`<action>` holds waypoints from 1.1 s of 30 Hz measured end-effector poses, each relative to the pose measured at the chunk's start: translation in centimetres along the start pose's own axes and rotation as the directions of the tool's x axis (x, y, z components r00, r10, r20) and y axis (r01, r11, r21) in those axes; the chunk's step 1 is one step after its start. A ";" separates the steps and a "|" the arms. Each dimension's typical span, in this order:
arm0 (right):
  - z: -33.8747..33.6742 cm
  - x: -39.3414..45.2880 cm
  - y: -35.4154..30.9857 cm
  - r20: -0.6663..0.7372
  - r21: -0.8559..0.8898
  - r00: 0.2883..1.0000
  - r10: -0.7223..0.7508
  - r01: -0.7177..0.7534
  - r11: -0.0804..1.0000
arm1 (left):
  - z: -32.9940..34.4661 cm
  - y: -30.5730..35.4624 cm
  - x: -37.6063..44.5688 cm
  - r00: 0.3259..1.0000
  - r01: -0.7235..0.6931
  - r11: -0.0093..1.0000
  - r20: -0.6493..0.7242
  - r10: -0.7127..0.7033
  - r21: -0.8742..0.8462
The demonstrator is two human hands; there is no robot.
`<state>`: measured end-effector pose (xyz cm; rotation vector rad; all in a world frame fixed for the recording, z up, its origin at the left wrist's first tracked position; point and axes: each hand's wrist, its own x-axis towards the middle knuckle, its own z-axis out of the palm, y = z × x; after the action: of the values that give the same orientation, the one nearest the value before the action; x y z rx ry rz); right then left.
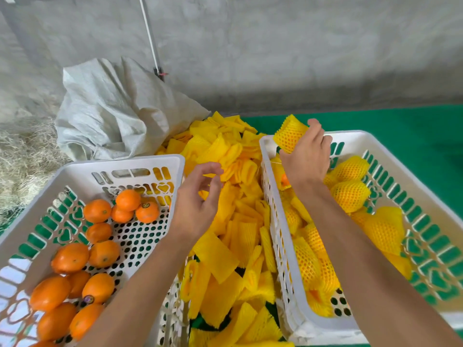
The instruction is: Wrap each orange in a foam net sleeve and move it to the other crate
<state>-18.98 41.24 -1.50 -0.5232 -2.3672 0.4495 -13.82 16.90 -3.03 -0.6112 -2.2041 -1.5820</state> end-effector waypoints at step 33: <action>1.1 -11.8 -8.7 0.958 0.284 -0.168 -0.231 0.469 0.836 | 0.0 -1.5 0.4 0.965 0.177 0.981 -0.211 -0.157 0.079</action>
<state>-13.64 27.92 -4.65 0.9344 -3.8432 0.3751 -14.93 16.53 -4.00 -0.2274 -2.2090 -1.5296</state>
